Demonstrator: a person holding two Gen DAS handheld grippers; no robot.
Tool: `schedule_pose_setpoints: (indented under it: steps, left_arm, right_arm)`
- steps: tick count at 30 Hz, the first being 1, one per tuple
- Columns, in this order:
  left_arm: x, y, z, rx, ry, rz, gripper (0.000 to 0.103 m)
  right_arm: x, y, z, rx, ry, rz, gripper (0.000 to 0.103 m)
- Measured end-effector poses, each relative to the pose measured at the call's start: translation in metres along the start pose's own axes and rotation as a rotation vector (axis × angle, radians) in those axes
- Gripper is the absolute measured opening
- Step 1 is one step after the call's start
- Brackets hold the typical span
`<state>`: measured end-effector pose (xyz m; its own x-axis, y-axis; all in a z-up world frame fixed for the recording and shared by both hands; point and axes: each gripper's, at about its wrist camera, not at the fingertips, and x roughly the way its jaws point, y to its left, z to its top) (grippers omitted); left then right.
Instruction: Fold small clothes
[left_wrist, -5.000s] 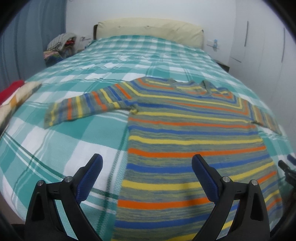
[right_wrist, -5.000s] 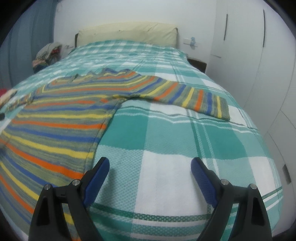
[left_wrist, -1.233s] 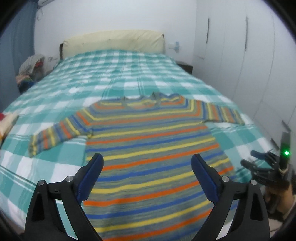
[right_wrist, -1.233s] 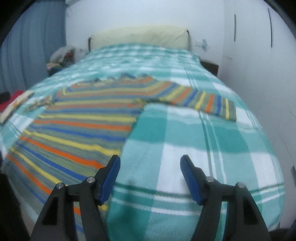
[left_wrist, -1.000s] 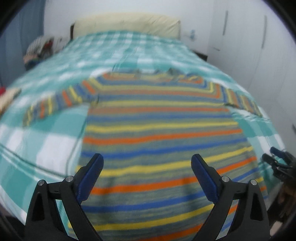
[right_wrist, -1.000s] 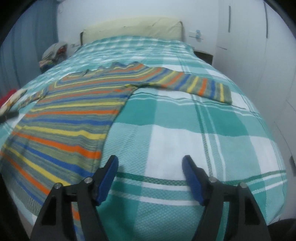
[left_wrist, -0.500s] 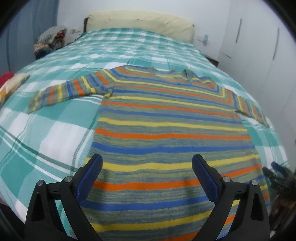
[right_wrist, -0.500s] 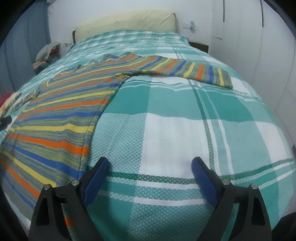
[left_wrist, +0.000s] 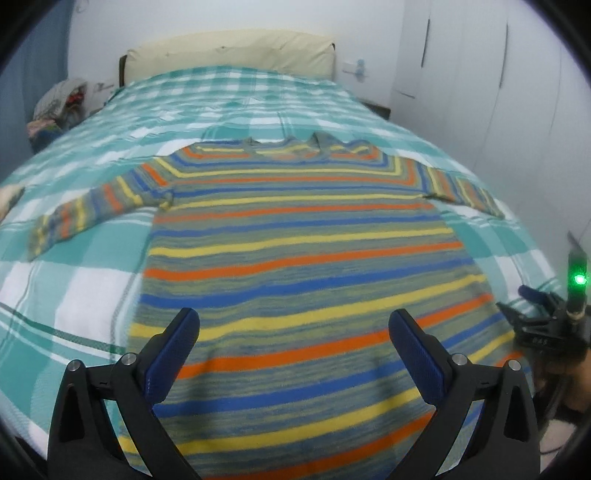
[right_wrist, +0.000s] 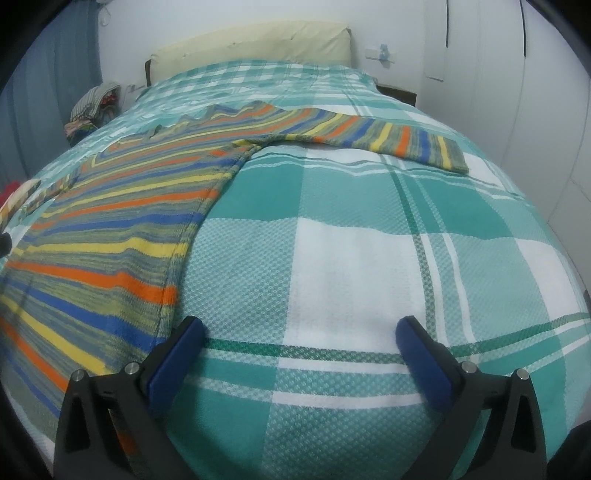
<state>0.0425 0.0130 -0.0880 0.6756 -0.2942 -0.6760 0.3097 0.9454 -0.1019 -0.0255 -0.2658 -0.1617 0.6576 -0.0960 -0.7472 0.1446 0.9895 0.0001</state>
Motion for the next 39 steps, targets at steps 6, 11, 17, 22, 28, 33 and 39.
schedule_pose_setpoints:
  steps: [6, 11, 17, 22, 28, 33, 39]
  left_arm:
    - [-0.007, 0.001, 0.001, 0.009, -0.049, 0.059, 0.102]
    - [-0.008, 0.007, 0.002, -0.005, -0.058, 0.078, 0.102]
    - [-0.003, 0.012, 0.004, -0.044, -0.053, 0.072, 0.102]
    - [0.000, 0.013, 0.004, -0.039, -0.056, 0.093, 0.102]
    - [0.008, 0.018, 0.004, -0.059, -0.035, 0.115, 0.102]
    - [0.017, 0.019, 0.003, -0.071, -0.001, 0.123, 0.102]
    - [0.021, 0.009, 0.000, -0.034, 0.011, 0.129, 0.102]
  right_arm:
    - [0.001, 0.000, 0.000, 0.005, 0.011, 0.003, 0.103]
    - [-0.013, -0.010, 0.014, 0.008, 0.074, 0.041, 0.100]
    - [-0.038, -0.105, 0.099, 0.202, -0.083, 0.187, 0.099]
    - [0.034, -0.224, 0.161, 0.504, 0.019, 0.286, 0.077]
    - [0.104, -0.267, 0.170, 0.651, 0.115, 0.322, 0.061]
    - [0.136, -0.255, 0.176, 0.592, 0.239, 0.257, 0.048]
    - [0.152, -0.242, 0.178, 0.528, 0.319, 0.121, 0.019]
